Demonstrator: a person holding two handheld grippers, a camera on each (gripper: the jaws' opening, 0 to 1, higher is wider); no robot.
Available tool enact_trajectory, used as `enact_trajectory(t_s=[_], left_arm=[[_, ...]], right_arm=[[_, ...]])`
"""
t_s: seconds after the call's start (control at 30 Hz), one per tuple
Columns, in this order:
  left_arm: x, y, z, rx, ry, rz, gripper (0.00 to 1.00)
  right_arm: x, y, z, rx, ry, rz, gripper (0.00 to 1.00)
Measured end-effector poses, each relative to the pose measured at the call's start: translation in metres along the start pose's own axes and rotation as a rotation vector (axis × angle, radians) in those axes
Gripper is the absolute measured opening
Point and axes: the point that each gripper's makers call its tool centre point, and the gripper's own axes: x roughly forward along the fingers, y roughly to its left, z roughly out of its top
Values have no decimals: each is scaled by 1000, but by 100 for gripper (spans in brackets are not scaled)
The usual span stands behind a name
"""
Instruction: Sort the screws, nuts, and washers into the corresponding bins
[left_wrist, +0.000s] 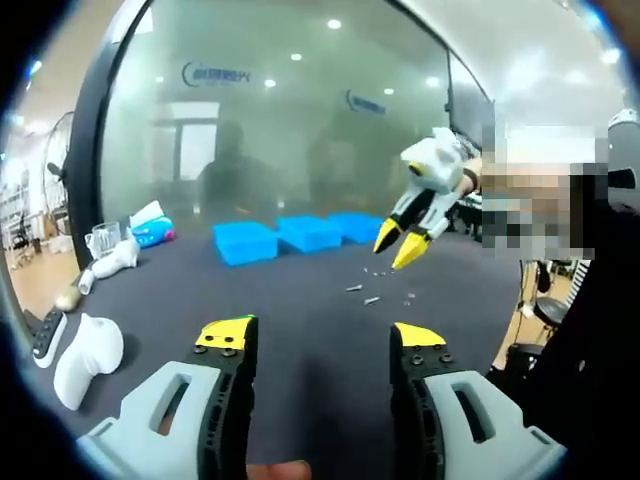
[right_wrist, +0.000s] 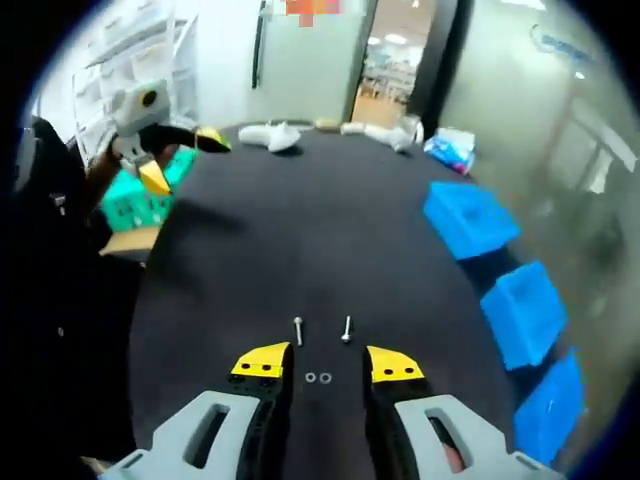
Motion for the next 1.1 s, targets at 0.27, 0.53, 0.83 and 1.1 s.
enact_trajectory(t_s=[0.27,0.53,0.83,1.1], left_arm=[[1,2,-6,-10,9,-1,51],[0,10,-9,-27,5,17,51],[0,13,-12,-32,8,21,51],[1,11,-10,-33,5,17,51]], right_arm=[[35,-9,-5,6,139,49,18],[52,-9,-6,6,178,73,13],[55,-5,-14,43,214,85,4],[54,-6,-14,69,218,100,1]])
